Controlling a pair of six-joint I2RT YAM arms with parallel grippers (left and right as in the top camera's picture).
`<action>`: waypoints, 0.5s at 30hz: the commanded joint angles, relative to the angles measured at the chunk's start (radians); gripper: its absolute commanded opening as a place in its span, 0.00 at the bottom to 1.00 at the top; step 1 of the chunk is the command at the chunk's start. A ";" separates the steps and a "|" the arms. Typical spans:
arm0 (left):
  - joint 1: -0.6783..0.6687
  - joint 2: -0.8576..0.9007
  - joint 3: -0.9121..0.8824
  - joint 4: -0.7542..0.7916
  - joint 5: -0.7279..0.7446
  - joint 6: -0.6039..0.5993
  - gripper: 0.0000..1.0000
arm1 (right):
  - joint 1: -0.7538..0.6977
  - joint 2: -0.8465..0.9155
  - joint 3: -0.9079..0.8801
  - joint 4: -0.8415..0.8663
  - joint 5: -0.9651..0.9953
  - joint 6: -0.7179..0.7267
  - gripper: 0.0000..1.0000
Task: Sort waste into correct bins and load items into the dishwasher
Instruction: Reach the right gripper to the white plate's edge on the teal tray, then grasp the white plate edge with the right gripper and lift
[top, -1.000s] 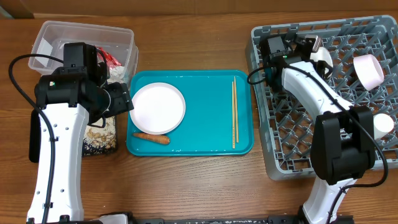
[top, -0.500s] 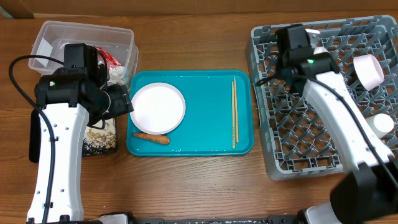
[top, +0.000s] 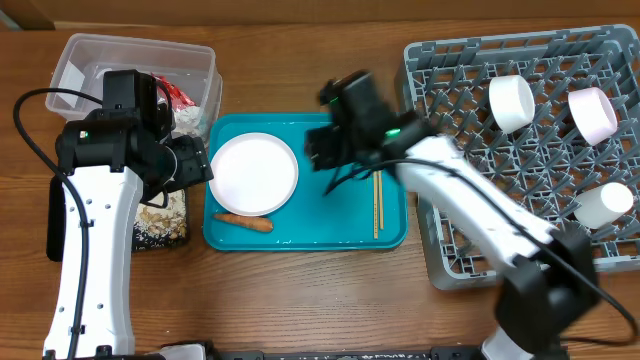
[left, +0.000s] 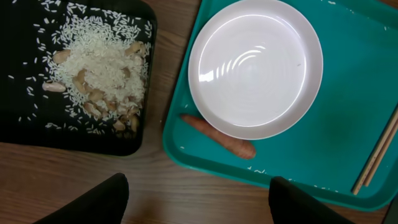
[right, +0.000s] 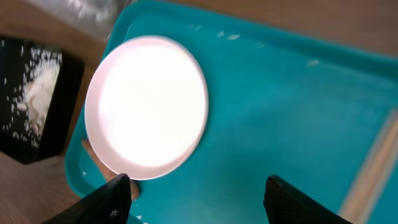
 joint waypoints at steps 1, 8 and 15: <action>0.004 -0.010 0.019 0.000 -0.013 -0.007 0.75 | 0.051 0.079 0.014 0.044 0.069 0.060 0.69; 0.004 -0.010 0.019 0.000 -0.013 -0.006 0.75 | 0.106 0.220 0.014 0.124 0.122 0.113 0.61; 0.004 -0.010 0.019 0.000 -0.013 -0.007 0.75 | 0.106 0.316 0.014 0.146 0.122 0.140 0.53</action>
